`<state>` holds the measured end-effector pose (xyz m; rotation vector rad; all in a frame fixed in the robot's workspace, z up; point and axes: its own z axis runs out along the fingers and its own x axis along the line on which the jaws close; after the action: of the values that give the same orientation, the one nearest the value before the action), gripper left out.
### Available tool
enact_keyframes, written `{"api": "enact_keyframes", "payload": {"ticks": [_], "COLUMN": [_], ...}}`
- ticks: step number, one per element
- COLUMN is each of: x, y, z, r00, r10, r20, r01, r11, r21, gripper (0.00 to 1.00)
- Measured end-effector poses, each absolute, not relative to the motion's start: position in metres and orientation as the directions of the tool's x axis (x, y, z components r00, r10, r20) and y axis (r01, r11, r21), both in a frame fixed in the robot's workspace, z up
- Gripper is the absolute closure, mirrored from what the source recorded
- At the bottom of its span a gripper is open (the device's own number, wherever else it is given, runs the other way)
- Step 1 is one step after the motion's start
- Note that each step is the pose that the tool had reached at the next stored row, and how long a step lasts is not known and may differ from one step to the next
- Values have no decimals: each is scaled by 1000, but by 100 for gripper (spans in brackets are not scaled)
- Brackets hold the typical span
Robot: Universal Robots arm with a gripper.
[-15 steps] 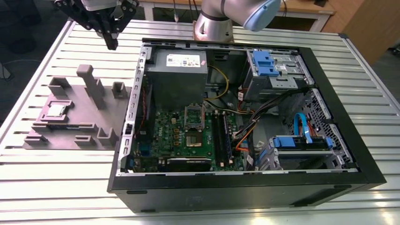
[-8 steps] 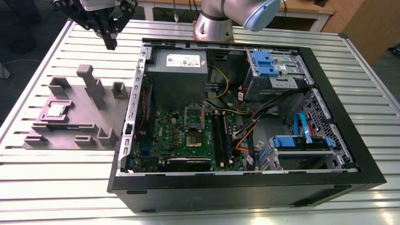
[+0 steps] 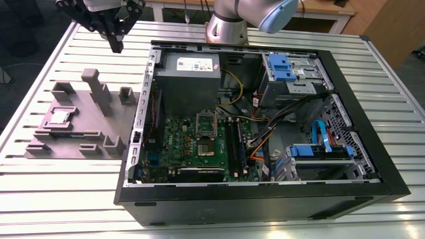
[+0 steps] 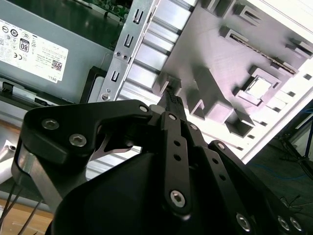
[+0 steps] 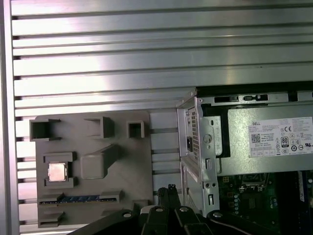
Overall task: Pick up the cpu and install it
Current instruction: 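Reach for the cpu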
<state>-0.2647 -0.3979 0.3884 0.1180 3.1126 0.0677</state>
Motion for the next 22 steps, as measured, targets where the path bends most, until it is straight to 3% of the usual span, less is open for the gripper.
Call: {"api": "enact_keyframes", "payload": {"ticks": [22], "x": [-270], "y": [-398], "z": [388], "r00": [-997], "r10": [76], "r20": [-24], "r01": [75], "r11": [996], "r21": [44], "gripper": [90]}}
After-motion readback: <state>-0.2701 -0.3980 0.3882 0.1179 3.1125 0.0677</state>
